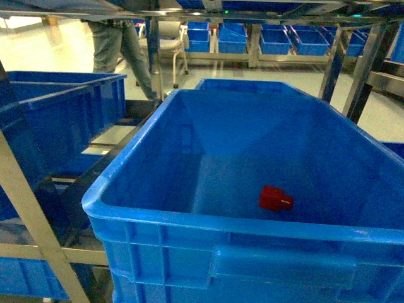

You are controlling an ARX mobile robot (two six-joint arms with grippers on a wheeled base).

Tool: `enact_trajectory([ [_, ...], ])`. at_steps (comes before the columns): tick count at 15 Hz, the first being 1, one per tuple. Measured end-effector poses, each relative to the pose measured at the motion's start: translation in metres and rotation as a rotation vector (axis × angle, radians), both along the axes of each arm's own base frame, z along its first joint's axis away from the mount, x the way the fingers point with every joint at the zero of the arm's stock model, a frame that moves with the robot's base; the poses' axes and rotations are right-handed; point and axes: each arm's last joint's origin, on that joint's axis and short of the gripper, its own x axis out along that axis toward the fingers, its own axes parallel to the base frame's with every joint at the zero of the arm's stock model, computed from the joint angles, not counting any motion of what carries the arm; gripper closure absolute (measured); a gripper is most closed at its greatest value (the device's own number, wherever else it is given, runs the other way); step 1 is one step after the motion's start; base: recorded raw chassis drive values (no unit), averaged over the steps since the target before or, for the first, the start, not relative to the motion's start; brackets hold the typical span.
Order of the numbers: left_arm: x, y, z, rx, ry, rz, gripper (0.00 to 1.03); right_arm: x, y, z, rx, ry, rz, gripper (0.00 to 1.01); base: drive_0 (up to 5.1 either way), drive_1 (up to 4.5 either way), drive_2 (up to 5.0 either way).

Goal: Pick red block from blue box to shelf

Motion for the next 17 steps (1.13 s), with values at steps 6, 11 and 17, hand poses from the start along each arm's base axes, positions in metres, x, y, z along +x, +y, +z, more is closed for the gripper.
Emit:
enact_trajectory([
  [6, 0.000, 0.000, 0.000, 0.000, 0.000, 0.000, 0.05, -0.027, -0.050, 0.012, -0.011, -0.073, -0.250, 0.03, 0.0, 0.00, 0.0],
  [11, 0.000, 0.000, 0.000, 0.000, 0.000, 0.000, 0.05, -0.029, -0.064, -0.009, 0.000, 0.089, -0.174, 0.34, 0.0, 0.00, 0.0],
  [17, 0.000, 0.000, 0.000, 0.000, 0.000, 0.000, 0.05, -0.044, -0.076, -0.042, 0.019, 0.089, -0.162, 1.00, 0.0, 0.00, 0.0],
])
